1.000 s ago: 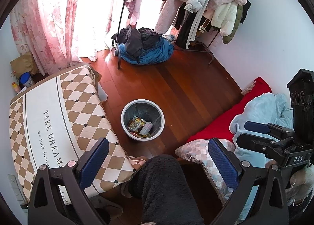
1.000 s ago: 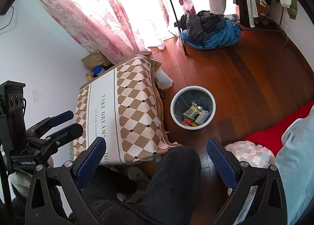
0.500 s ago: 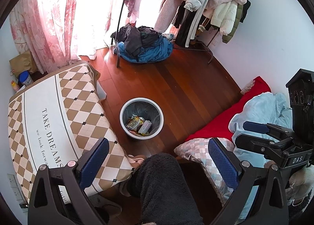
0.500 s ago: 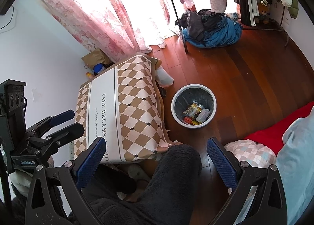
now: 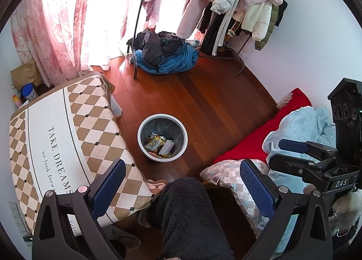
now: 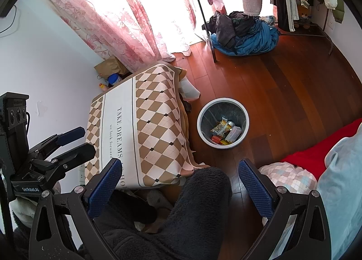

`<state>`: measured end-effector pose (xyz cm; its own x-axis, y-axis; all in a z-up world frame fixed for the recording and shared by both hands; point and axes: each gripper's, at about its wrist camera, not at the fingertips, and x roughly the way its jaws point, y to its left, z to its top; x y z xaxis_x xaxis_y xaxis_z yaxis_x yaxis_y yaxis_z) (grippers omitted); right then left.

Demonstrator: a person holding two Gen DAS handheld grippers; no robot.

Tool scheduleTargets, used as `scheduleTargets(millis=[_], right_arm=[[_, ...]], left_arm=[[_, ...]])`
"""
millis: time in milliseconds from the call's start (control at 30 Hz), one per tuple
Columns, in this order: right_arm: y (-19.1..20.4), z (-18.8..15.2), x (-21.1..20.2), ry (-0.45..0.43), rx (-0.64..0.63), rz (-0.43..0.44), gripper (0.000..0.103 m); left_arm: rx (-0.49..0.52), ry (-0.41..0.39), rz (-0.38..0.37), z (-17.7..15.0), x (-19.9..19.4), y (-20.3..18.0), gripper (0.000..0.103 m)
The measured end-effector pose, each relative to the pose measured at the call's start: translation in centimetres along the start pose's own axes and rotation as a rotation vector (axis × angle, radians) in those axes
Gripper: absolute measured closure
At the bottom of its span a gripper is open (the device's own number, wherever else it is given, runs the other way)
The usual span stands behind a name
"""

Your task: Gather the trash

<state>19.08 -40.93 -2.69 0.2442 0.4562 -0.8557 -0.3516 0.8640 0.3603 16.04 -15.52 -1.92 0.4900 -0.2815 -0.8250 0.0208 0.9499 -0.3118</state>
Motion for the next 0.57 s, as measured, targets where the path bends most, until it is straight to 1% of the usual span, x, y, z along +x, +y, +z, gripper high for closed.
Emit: scheduleTargets(millis=[567], right_arm=[[0.22, 0.04, 0.05, 0.001, -0.001, -0.006, 0.000]], left_arm=[[-0.003, -0.005, -0.008, 0.00, -0.26, -0.01, 0.000]])
